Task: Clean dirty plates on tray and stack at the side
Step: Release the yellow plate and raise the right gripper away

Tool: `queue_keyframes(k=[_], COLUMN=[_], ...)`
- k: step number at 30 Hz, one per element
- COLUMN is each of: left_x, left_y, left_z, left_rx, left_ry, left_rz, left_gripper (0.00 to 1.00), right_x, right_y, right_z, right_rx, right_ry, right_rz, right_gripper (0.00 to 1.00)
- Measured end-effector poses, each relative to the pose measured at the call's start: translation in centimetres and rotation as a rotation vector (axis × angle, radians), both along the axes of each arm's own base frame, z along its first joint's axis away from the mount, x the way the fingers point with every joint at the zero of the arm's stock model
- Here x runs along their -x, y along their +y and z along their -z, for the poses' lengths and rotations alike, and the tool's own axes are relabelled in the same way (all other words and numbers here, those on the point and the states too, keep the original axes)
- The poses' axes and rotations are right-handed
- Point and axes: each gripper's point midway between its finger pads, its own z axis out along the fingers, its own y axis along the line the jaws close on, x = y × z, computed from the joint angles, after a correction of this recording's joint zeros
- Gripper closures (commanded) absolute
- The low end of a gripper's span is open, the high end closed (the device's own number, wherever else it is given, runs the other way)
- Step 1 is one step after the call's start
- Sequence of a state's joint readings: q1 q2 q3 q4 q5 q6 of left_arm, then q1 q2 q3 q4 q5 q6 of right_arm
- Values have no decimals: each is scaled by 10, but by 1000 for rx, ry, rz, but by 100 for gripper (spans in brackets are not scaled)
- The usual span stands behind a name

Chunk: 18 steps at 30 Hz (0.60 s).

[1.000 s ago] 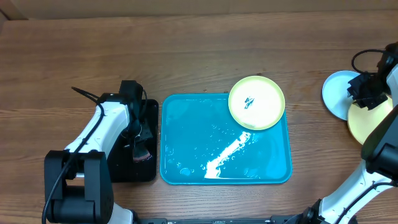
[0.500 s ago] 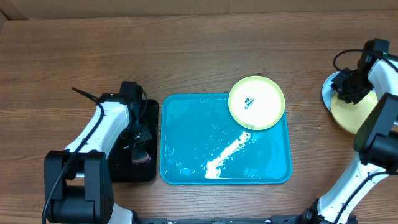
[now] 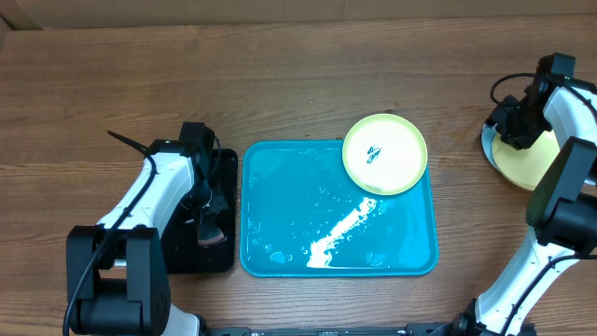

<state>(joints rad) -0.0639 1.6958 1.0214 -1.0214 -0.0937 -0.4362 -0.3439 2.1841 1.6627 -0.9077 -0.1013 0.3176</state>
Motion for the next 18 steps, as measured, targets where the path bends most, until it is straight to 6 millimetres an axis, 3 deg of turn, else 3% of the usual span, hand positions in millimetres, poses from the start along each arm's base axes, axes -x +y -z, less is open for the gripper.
queue_keyframes(k=[3, 8, 12, 13, 14, 15, 18], left_x=[0, 0, 0, 0, 0, 0, 0], left_y=[0, 0, 0, 0, 0, 0, 0], left_z=[0, 0, 0, 0, 0, 0, 0], left_rx=[0, 0, 0, 0, 1, 0, 0], left_ry=[1, 1, 1, 1, 1, 1, 1], left_rz=[0, 2, 2, 2, 2, 2, 2], left_gripper=[96, 96, 96, 96, 96, 96, 96], right_x=[-10, -40, -45, -42, -37, -31, -3], right_y=[6, 13, 13, 13, 13, 12, 9], right_z=[-14, -58, -86, -89, -91, -92, -93], right_rx=[-4, 7, 7, 5, 6, 7, 15], right_ry=[-25, -118, -138, -125, -104, -74, 47], right_rz=[-32, -82, -91, -86, -80, -58, 30], right_gripper=[42, 41, 38, 50, 75, 92, 96])
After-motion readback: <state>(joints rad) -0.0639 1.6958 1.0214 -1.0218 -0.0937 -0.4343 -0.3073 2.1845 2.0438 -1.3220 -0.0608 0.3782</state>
